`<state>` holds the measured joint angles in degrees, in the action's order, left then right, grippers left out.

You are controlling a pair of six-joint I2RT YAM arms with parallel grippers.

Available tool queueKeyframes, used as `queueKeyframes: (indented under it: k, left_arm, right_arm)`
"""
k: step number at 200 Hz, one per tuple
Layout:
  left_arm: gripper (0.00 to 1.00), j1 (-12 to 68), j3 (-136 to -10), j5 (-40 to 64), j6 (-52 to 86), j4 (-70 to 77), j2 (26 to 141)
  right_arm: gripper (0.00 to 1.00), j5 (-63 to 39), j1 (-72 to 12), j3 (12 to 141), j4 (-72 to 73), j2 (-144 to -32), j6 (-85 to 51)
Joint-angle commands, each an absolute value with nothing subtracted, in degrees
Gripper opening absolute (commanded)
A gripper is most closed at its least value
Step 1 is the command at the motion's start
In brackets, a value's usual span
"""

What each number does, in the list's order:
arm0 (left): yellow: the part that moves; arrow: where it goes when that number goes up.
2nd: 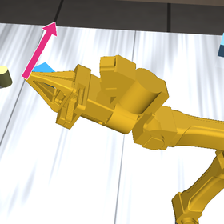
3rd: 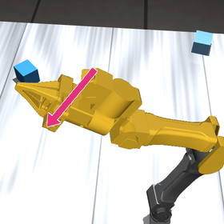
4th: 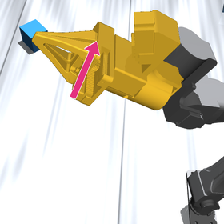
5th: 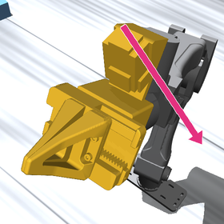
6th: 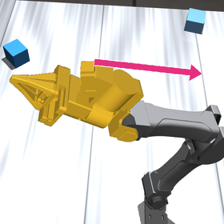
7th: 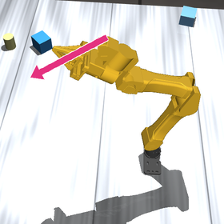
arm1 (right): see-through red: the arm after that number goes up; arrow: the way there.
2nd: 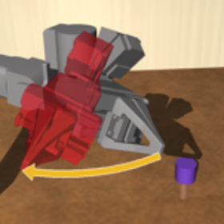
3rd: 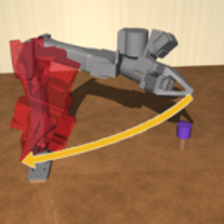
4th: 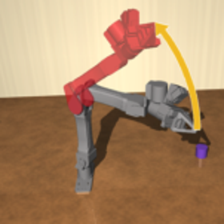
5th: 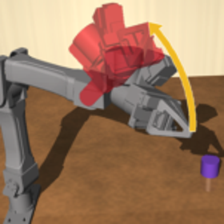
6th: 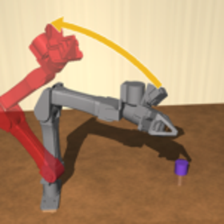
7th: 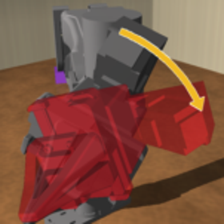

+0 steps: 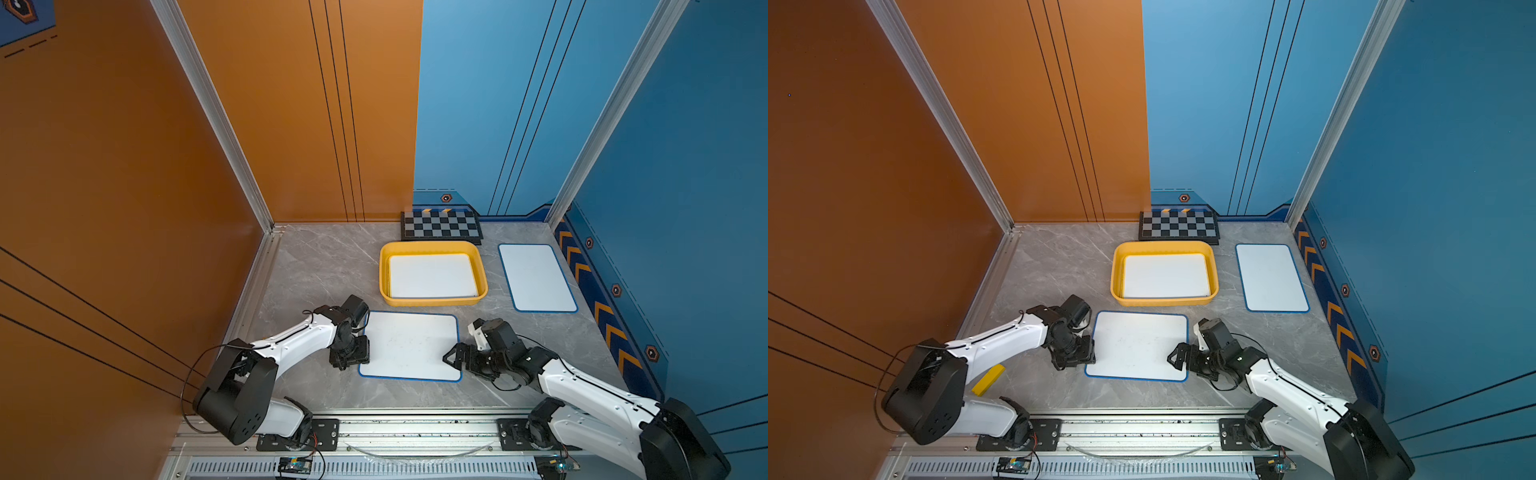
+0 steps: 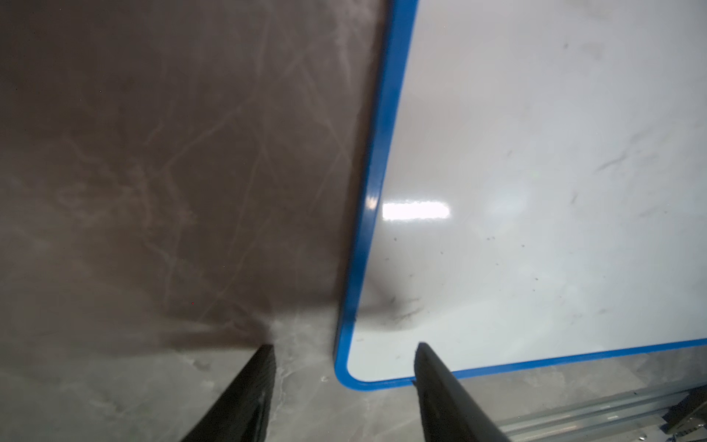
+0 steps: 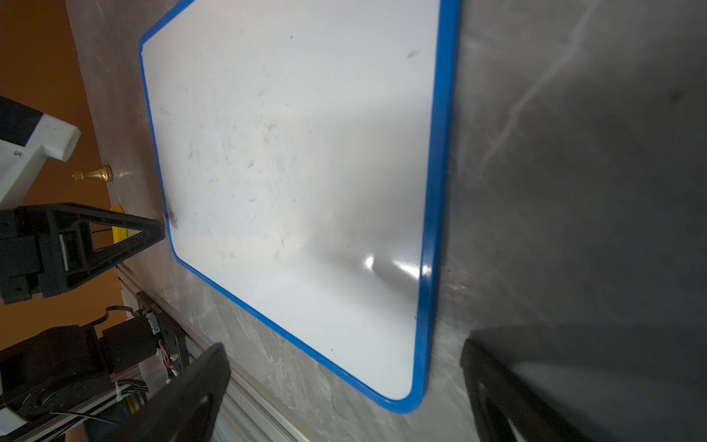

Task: Put the whiteboard into the storage box
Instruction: Pick up the whiteboard at the center of the board.

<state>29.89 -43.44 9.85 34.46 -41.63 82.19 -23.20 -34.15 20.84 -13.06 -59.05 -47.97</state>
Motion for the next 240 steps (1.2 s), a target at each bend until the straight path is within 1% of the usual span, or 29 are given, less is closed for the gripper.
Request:
queueKeyframes:
  k: [1,43,70,107,126,148,196,216,240]
  left_arm:
    - [0.61,31.47,-46.2,7.65,32.83,-43.25,85.09]
    - [0.61,36.37,-49.32,9.86,34.88,-42.91,91.43]
    - [0.61,37.84,-48.45,18.26,36.33,-37.52,92.64]
    - [0.59,35.66,-42.75,31.15,39.81,-24.37,88.08]
    - [0.58,34.25,-39.58,35.64,41.21,-19.22,85.04]
    - [0.58,32.5,-34.97,40.5,44.81,-9.65,81.75]
    - [0.56,29.31,-28.68,43.66,50.13,1.93,78.62]
    - [0.54,29.11,-27.79,43.68,50.6,2.95,76.93]
    - [0.47,28.8,-27.46,44.29,51.19,3.58,75.33]
  right_arm:
    - [0.98,-20.3,-33.7,18.54,-22.67,-61.32,-46.34]
    - [0.98,-20.39,-33.57,18.45,-22.34,-61.52,-45.77]
    - [0.98,-20.65,-33.4,18.37,-21.83,-62.34,-45.11]
    - [0.98,-21.72,-33.32,17.64,-19.59,-64.31,-45.1]
    - [0.98,-22.32,-33.61,16.84,-17.81,-65.17,-45.83]
    - [0.98,-21.89,-35.32,16.7,-16.68,-66.12,-46.62]
    - [0.97,-20.93,-39.73,16.72,-14.12,-66.97,-50.29]
    - [0.97,-21.01,-41.91,16.46,-13.95,-66.67,-51.05]
    - [0.97,-20.92,-42.14,15.99,-14.62,-65.33,-51.75]
